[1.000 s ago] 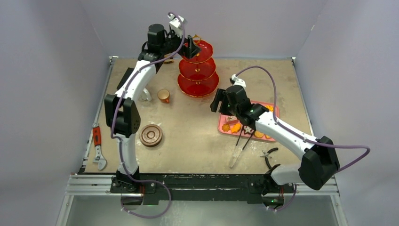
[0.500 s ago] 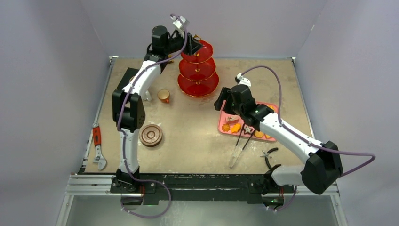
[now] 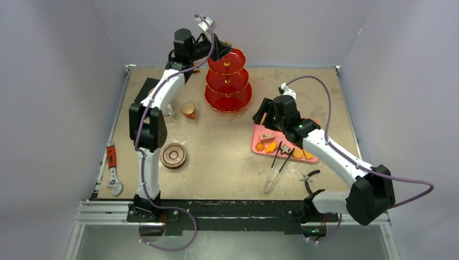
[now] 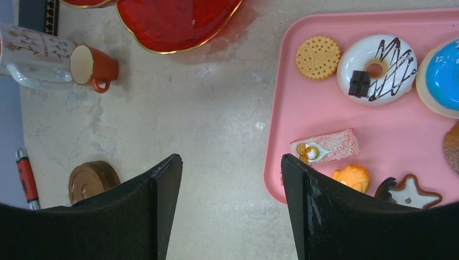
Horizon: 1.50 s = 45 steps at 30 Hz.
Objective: Serve the afternoon tea
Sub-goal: Move the desert table to the center of the board.
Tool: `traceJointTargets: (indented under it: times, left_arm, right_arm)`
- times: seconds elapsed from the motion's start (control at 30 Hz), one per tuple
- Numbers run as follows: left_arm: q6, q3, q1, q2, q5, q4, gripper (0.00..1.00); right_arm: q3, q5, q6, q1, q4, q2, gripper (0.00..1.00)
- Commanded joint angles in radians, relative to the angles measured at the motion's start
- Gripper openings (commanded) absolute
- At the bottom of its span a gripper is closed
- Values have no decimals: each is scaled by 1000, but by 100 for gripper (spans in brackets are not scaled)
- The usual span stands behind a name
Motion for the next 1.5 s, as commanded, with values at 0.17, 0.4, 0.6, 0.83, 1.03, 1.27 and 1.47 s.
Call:
traceJointTargets:
  times: [0.17,0.4,0.6,0.83,1.03,1.27,1.47]
  left_arm:
    - [-47,-37,-4,-137,67,-79,11]
    - [-19,-91,-2,-215,104,-183,9]
    - [60,-132,-2,-265,134,-317,6]
    - [180,-186,3,-331,173,-467,4]
    - [222,-221,11,-373,194,-558,2]
    - [222,-236,13,-408,207,-592,1]
    - [266,-267,13,-426,215,-624,54]
  right_arm:
    - [-4,-8,-21,-14,22,0,70]
    - [-1,-10,-35,-15,38,15,69]
    - [-8,-9,-39,-17,46,14,69]
    - [-28,-9,-34,-17,56,9,68]
    - [-42,-12,-19,-17,57,17,68]
    - [-52,-4,-8,-17,42,19,69]
    - [-62,35,6,-17,-8,6,75]
